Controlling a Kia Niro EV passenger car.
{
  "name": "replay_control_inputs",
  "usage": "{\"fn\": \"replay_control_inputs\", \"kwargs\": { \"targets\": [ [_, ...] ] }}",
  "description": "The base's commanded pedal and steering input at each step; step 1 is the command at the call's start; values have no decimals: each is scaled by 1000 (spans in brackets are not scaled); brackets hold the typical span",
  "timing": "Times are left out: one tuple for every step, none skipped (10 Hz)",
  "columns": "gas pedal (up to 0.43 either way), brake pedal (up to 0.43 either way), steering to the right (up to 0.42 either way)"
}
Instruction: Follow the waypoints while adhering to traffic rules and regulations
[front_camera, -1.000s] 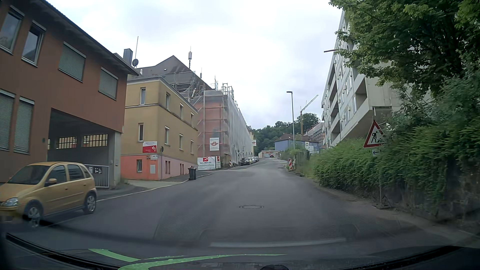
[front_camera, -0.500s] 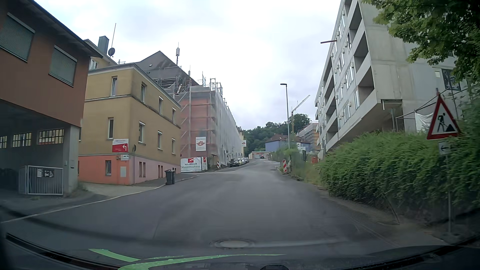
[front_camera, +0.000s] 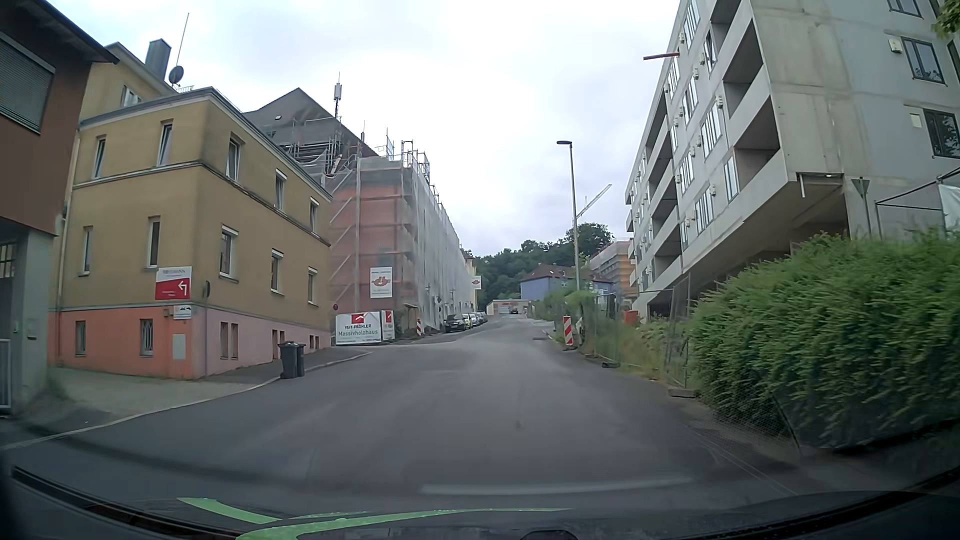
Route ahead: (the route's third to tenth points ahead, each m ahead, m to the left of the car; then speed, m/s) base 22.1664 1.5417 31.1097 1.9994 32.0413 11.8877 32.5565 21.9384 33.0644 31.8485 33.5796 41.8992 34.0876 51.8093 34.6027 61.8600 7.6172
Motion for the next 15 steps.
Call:
{"fn": "replay_control_inputs", "kwargs": {
  "targets": [
    [98, 0, 15],
    [98, 0, 13],
    [87, 0, 12],
    [59, 0, 10],
    [20, 0, 9],
    [20, 0, 9],
    [20, 0, 8],
    [20, 0, 7],
    [20, 0, 6],
    [20, 0, 6],
    [20, 0, 5],
    [20, 0, 3],
    [20, 0, 2],
    [20, 0, 1],
    [28, 0, -1]
  ]
}}
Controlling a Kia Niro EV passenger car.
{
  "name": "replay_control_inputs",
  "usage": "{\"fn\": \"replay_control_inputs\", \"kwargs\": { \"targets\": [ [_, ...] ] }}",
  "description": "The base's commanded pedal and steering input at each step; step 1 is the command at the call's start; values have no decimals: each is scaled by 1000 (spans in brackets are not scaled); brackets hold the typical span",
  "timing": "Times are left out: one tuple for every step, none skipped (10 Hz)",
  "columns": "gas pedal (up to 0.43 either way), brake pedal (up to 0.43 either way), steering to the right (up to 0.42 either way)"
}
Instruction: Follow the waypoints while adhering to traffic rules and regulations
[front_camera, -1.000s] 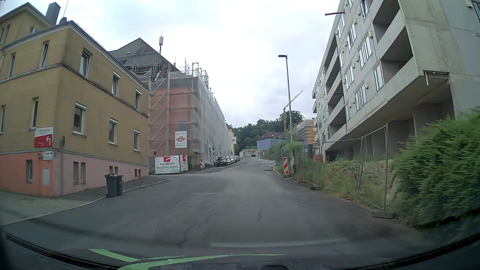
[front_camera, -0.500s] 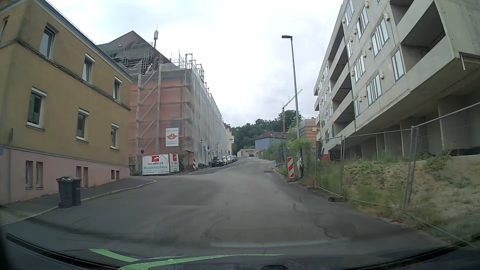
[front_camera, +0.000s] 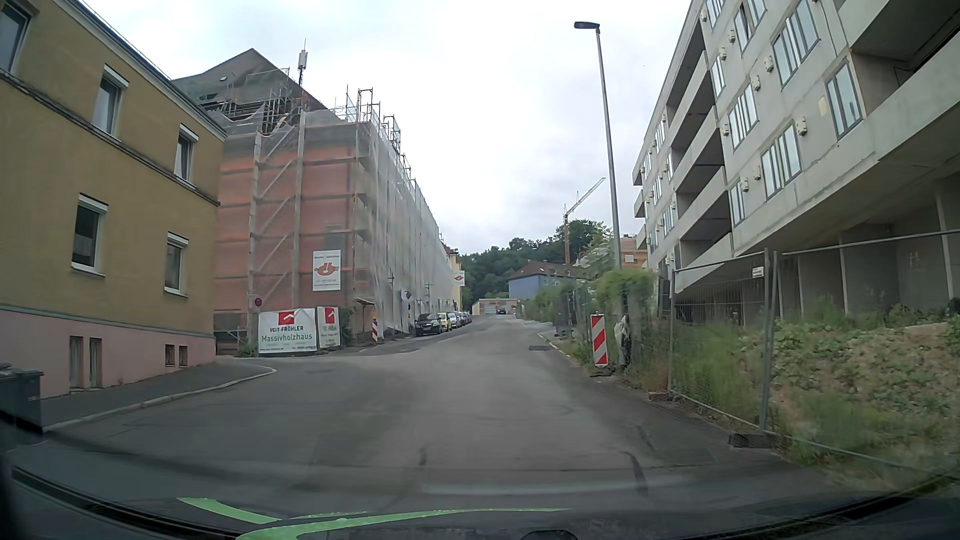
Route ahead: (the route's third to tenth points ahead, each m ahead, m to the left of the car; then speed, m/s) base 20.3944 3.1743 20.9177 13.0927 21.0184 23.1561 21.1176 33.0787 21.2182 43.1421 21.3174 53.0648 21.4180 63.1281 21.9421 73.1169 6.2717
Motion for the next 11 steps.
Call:
{"fn": "replay_control_inputs", "kwargs": {
  "targets": [
    [28, 0, -1],
    [47, 0, -1],
    [59, 0, -1],
    [59, 0, -1],
    [59, 0, -1],
    [59, 0, -1],
    [59, 0, 0],
    [59, 0, 2],
    [59, 0, 3],
    [59, 0, 3],
    [59, 0, 3]
  ]
}}
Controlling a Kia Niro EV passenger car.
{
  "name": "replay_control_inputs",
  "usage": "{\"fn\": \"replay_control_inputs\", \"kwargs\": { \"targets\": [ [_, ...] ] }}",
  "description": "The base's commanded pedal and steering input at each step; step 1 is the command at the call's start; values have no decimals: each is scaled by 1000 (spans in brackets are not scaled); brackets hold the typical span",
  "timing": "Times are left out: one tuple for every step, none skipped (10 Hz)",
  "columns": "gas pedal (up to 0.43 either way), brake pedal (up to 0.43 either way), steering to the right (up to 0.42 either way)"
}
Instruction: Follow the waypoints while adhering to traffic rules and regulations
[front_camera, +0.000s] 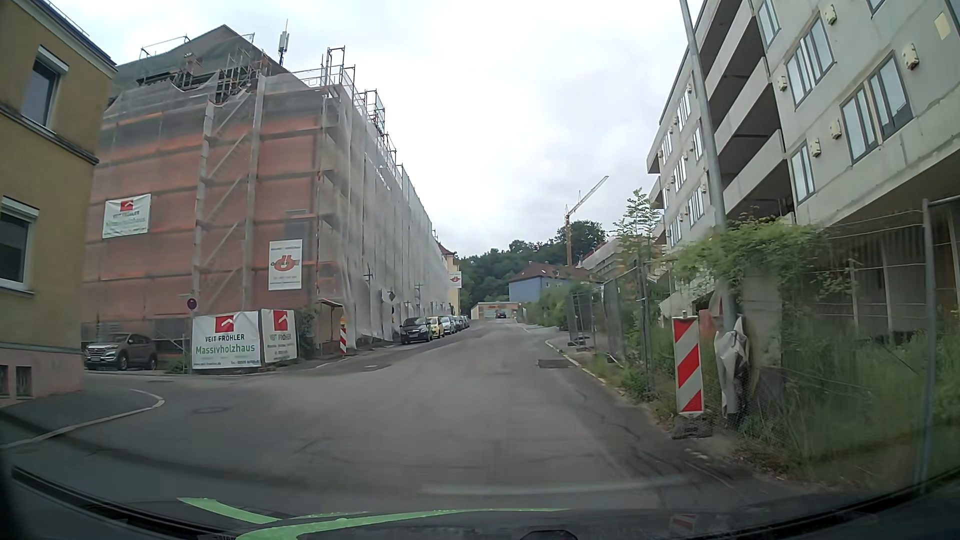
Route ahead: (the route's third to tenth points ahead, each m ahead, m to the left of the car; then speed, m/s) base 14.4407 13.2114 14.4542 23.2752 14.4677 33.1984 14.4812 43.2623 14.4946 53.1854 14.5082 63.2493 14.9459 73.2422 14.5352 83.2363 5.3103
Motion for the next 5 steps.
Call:
{"fn": "replay_control_inputs", "kwargs": {
  "targets": [
    [59, 0, 3],
    [59, 0, 3],
    [59, 0, 3],
    [59, 0, 4],
    [59, 0, 4]
  ]
}}
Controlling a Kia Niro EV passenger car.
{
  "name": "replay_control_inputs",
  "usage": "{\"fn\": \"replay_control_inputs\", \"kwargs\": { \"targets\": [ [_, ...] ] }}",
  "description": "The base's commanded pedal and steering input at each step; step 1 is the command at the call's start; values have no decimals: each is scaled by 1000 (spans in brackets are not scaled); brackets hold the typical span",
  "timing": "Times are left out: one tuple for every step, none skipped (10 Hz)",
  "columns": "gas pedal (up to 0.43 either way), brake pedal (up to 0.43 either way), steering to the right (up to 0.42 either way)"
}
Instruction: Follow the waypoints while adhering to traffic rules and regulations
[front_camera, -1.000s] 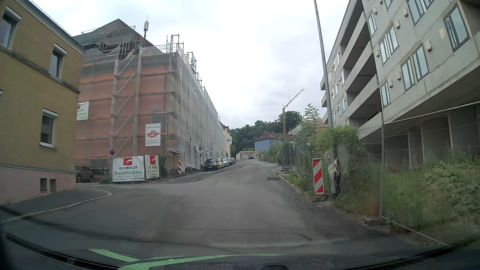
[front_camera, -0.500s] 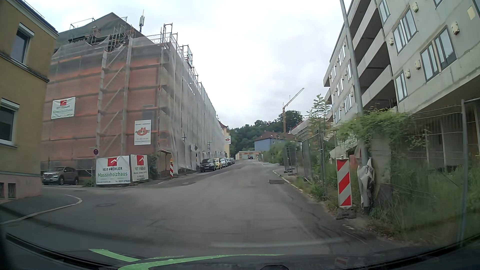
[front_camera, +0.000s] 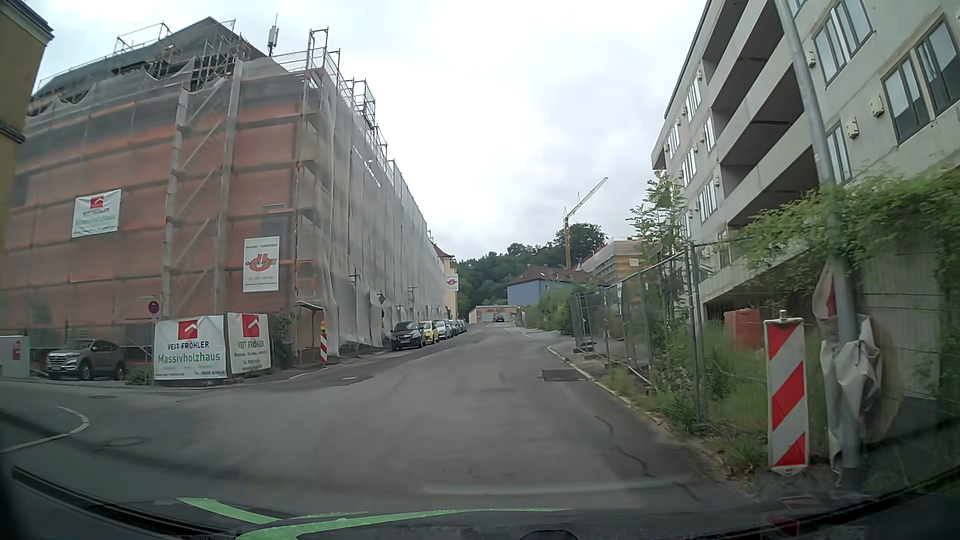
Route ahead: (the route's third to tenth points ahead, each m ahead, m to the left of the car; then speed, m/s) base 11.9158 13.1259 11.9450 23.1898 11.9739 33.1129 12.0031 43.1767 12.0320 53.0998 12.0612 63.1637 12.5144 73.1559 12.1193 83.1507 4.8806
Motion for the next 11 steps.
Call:
{"fn": "replay_control_inputs", "kwargs": {
  "targets": [
    [59, 0, 5],
    [59, 0, 5],
    [59, 0, 5],
    [59, 0, 5],
    [59, 0, 5],
    [59, 0, 5],
    [59, 0, 2],
    [59, 0, -13],
    [59, 0, -48],
    [59, 0, -83],
    [59, 0, -134]
  ]
}}
